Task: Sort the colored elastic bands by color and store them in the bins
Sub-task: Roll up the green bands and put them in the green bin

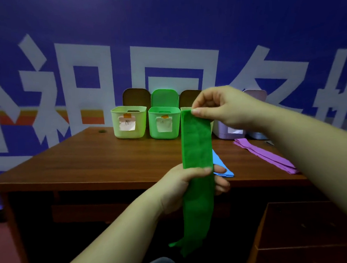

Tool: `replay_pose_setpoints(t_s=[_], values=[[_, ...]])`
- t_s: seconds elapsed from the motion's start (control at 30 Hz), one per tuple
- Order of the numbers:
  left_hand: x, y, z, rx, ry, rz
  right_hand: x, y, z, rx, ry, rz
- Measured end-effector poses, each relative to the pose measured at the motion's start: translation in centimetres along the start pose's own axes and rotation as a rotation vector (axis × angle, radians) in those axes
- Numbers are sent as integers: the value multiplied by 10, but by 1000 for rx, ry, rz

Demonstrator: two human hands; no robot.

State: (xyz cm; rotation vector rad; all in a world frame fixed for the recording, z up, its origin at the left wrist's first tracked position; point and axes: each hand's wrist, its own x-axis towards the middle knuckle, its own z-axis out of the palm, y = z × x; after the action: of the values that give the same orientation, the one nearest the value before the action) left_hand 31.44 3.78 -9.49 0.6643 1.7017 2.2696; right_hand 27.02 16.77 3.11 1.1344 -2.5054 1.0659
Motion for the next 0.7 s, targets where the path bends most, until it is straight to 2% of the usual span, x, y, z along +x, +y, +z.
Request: replay_pose_setpoints(t_s=[0.1,0.2,0.33,0.43,0.57,0.7], values=[[0,-9,-5,-80,64,-29,6,0,2,-7,-13,15],[0,-18,-11,-171,48,-51,12,6,12,-26,-21,24],[2,-42,-26,-129,85,-93,23,17,15,64,70,55],[2,-58,-36,-99,148,-117,31,30,23,1,42,81],[2,-70,-44,-169,90,-199,45,52,41,8,99,110],[3,-73,-53,-285,-14,-206,63,74,60,-43,139,132]])
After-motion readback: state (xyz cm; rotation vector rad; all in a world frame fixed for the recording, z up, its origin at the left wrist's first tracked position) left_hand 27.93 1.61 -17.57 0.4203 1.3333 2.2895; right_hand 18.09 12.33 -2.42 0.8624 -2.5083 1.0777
